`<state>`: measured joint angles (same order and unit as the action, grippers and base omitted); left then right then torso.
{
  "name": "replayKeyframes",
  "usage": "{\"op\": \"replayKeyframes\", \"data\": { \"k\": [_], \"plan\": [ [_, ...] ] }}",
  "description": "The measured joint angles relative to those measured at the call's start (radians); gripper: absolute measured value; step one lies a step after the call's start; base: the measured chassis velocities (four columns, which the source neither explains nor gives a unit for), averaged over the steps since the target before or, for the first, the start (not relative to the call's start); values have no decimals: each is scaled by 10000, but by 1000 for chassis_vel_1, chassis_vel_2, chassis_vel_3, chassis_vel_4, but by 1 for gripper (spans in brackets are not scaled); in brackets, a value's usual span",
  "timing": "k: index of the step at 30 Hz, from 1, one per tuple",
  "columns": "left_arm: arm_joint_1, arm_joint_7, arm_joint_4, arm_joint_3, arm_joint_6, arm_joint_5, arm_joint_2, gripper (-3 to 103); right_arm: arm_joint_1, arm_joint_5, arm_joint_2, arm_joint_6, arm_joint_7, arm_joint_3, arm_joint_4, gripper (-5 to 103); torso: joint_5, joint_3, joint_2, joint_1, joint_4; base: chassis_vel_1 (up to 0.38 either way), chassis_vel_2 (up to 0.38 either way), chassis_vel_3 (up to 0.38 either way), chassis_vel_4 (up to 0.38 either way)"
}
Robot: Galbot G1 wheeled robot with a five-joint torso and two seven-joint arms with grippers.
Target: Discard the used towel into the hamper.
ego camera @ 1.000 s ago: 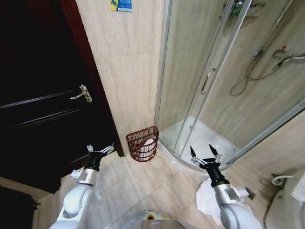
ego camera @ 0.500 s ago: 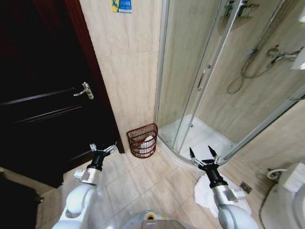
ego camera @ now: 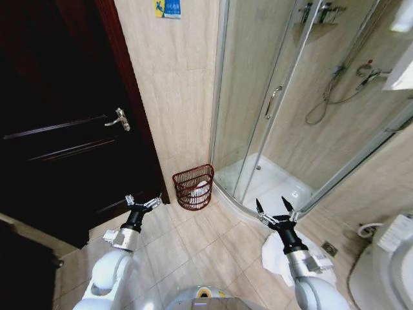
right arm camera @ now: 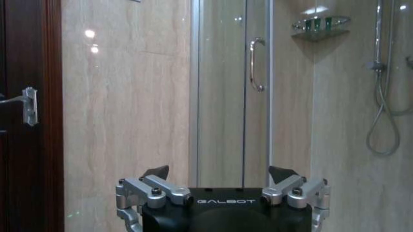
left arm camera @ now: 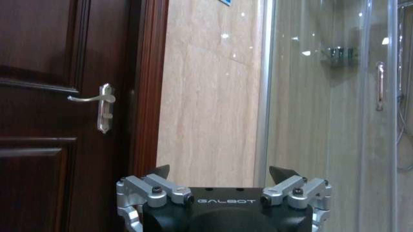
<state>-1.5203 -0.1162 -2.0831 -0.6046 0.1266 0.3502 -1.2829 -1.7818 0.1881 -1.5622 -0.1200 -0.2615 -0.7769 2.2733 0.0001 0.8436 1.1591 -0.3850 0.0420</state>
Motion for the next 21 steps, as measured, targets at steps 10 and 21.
{"op": "replayKeyframes", "data": {
  "k": [10, 21],
  "plan": [
    [4, -9, -9, 5, 3, 8, -5, 100, -1, 69, -3, 0, 101, -39, 5, 100, -1, -1, 1, 2, 0, 48, -48, -44, 41],
    [15, -17, -5, -14, 16, 35, 16, 100, -19, 100, -19, 3, 106, -39, -2, 100, -1, 1, 0, -2, -1, 0, 0, 0, 0]
  ]
}}
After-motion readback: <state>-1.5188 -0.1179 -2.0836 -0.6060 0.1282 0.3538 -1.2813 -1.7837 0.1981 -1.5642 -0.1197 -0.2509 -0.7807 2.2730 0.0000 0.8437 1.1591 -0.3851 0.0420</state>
